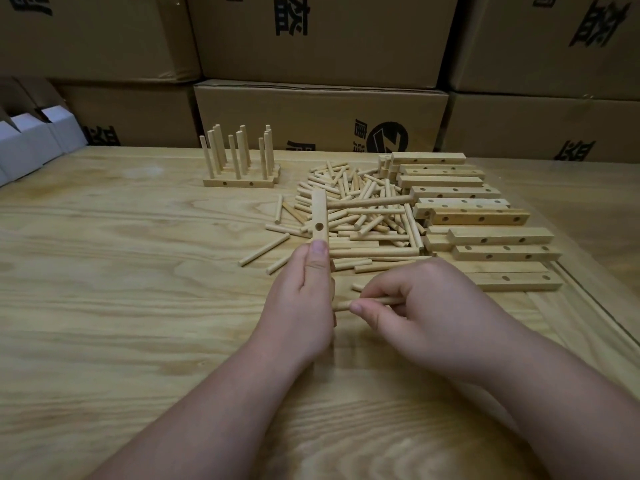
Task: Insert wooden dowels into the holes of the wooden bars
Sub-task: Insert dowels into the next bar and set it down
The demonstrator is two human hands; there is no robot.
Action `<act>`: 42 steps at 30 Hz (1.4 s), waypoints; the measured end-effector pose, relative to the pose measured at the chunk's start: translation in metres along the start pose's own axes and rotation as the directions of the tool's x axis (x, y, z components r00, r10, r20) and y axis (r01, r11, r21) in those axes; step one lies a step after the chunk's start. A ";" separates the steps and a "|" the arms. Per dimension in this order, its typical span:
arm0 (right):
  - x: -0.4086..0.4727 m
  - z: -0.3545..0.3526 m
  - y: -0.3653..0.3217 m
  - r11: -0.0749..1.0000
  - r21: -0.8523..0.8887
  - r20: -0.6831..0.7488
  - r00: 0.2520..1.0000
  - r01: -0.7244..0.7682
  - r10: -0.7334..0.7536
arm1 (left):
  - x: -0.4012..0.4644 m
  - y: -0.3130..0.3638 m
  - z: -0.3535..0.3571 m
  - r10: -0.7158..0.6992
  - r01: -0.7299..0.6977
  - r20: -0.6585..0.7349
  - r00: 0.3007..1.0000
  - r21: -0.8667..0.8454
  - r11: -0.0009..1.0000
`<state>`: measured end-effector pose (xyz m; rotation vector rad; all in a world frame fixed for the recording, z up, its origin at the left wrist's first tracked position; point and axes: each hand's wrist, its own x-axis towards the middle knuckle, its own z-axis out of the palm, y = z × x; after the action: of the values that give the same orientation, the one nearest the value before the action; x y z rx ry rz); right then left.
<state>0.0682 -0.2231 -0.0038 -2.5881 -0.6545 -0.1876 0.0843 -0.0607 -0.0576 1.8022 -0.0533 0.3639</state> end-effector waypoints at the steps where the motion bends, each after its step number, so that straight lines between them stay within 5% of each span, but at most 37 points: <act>1: 0.000 0.001 0.002 0.998 0.060 0.018 1.000 -0.017 0.016 | 0.000 0.001 0.000 -0.002 0.002 0.006 1.000 -0.006 1.000; 6: 0.000 0.006 0.002 0.998 -0.028 -0.061 0.996 0.062 -0.064 | -0.001 0.003 -0.002 -0.009 0.008 -0.015 1.000 -0.028 1.000; 11: 0.002 0.010 0.005 0.981 0.192 -0.019 1.000 -0.015 0.019 | 0.000 0.002 -0.003 -0.056 0.053 -0.039 0.998 -0.082 0.995; 16: 0.000 0.009 0.001 0.997 -0.049 -0.086 0.994 0.063 -0.067 | 0.000 0.001 -0.003 -0.050 0.047 -0.038 0.998 -0.084 0.995; 20: 0.002 0.010 0.005 0.979 0.199 -0.021 0.999 -0.035 0.040 | 0.000 0.001 -0.003 -0.044 0.041 -0.033 0.998 -0.100 0.994; 25: 0.000 0.008 -0.001 0.995 -0.083 -0.080 0.995 0.045 -0.052 | 0.001 -0.001 0.001 -0.027 0.022 -0.062 0.998 -0.079 0.997; 30: 0.002 0.006 0.005 0.983 0.169 0.016 0.998 -0.070 0.068 | 0.003 -0.005 0.000 -0.035 0.034 -0.015 0.999 -0.026 0.999; 35: 0.001 0.004 0.003 0.997 -0.068 -0.049 0.998 0.032 -0.035 | 0.001 -0.001 0.003 -0.016 0.015 -0.059 0.998 -0.030 0.999; 39: 0.003 0.005 0.007 0.990 0.126 0.021 0.998 -0.068 0.066 | 0.002 -0.002 0.002 -0.003 0.003 -0.032 0.999 -0.001 1.000; 42: 0.001 0.005 0.004 1.000 0.003 0.001 1.000 -0.030 0.030 | 0.002 -0.002 0.002 0.005 -0.005 -0.046 0.999 0.005 1.000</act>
<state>0.0715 -0.2237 -0.0098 -2.5940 -0.6156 -0.1756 0.0866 -0.0621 -0.0592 1.7979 -0.0249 0.4091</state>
